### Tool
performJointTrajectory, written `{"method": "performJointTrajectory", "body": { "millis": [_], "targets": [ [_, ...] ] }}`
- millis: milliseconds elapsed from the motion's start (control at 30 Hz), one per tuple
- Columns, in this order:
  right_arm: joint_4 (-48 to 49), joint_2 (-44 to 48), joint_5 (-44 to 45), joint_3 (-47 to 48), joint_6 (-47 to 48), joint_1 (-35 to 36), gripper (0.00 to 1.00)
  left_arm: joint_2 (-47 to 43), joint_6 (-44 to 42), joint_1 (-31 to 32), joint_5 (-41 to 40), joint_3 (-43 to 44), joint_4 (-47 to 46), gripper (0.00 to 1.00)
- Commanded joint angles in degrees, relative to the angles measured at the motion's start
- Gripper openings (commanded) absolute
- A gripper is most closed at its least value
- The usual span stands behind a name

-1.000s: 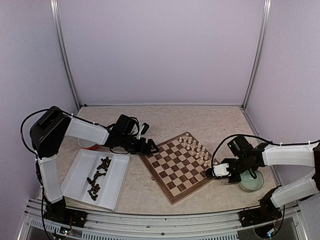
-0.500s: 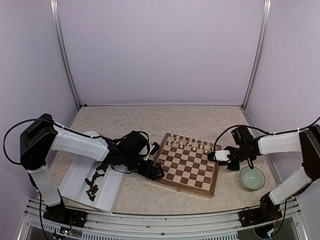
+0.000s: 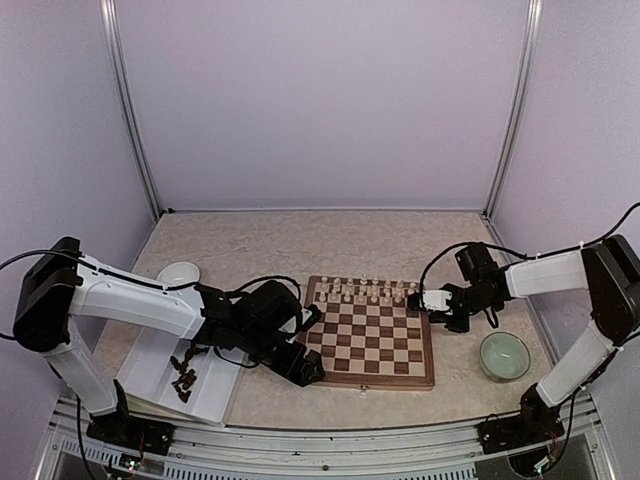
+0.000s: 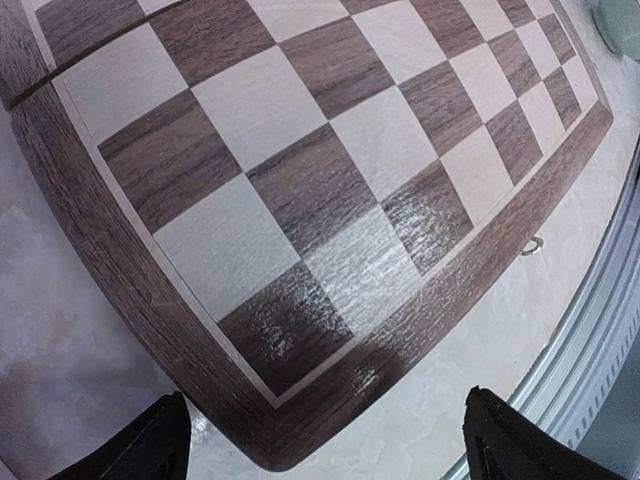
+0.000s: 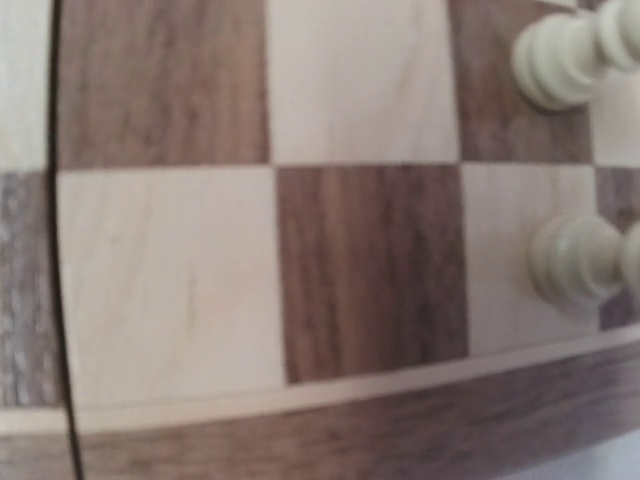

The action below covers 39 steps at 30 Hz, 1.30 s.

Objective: Set up the chess pieces on the board
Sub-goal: Adjust the chessboard at the center of the board, then pick up the rook from the storage box.

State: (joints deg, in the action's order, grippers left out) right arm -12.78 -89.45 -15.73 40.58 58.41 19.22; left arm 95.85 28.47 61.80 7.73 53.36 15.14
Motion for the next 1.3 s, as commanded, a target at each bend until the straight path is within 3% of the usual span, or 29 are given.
{"method": "performJointTrajectory", "body": {
  "millis": [0, 133, 233, 333, 433, 567, 767, 867, 1000, 1133, 1267],
  "targets": [
    [0.8, -1.3, -4.7, 3.4, -2.9, -0.3, 0.00, -4.7, 2.8, 0.9, -4.6, 0.2, 4.9, 0.93],
    [-2.2, 0.2, -4.6, 4.9, -4.4, -1.9, 0.00, -8.8, 7.3, 2.4, -14.0, 4.3, 15.4, 0.91],
    [-5.3, 3.8, -7.1, 5.1, -6.0, -5.4, 0.03, -12.8, 15.3, 2.8, -23.1, 6.4, 24.7, 0.88],
    [-9.6, 7.8, -8.4, 5.6, -8.4, -7.2, 0.27, -16.6, 23.7, 2.6, -30.9, 7.0, 34.3, 0.87],
    [-12.8, 12.0, -9.8, 6.3, -11.0, -7.3, 0.37, -19.7, 31.5, 2.4, -35.4, 5.7, 42.8, 0.83],
    [-15.3, 15.3, -15.8, 9.0, -14.8, -7.3, 0.41, -23.9, 41.3, 1.7, -35.2, 1.8, 50.6, 0.70],
    [-13.5, 12.9, -26.9, 11.4, -20.7, -5.6, 0.43, -32.9, 49.6, -1.8, -31.2, -4.9, 54.9, 0.56],
    [-14.1, 11.1, -24.2, 11.4, -19.9, -0.6, 0.44, -35.8, 49.8, -4.4, -32.1, -5.7, 56.0, 0.55],
    [-13.6, 10.1, -21.5, 10.2, -18.6, 3.4, 0.44, -37.4, 43.7, -10.8, -30.9, -7.6, 52.5, 0.46],
    [-13.8, 9.5, -20.7, 9.9, -18.2, 4.7, 0.44, -37.1, 36.8, -18.2, -28.1, -10.4, 48.3, 0.34],
    [-13.8, 9.6, -21.0, 9.4, -18.0, 4.7, 0.43, -36.3, 31.9, -23.1, -25.0, -11.3, 44.8, 0.31]
  ]
}}
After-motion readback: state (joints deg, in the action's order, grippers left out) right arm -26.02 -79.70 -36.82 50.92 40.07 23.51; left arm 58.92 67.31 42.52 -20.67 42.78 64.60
